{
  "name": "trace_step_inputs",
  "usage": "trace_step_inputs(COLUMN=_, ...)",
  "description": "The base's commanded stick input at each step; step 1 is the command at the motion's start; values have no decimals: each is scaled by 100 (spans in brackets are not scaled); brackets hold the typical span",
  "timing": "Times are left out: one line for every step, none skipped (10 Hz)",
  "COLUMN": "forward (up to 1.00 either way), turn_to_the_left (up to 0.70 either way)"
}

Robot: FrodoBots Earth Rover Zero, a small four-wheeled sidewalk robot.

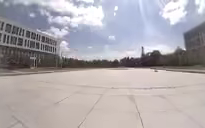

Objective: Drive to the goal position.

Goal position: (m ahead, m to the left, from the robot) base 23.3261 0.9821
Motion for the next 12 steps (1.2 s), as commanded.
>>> trace_step_inputs(forward=70, turn_to_the_left=0)
trace_step_inputs(forward=70, turn_to_the_left=0)
trace_step_inputs(forward=70, turn_to_the_left=0)
trace_step_inputs(forward=70, turn_to_the_left=0)
trace_step_inputs(forward=70, turn_to_the_left=0)
trace_step_inputs(forward=70, turn_to_the_left=0)
trace_step_inputs(forward=70, turn_to_the_left=0)
trace_step_inputs(forward=70, turn_to_the_left=0)
trace_step_inputs(forward=70, turn_to_the_left=0)
trace_step_inputs(forward=70, turn_to_the_left=0)
trace_step_inputs(forward=70, turn_to_the_left=0)
trace_step_inputs(forward=70, turn_to_the_left=0)
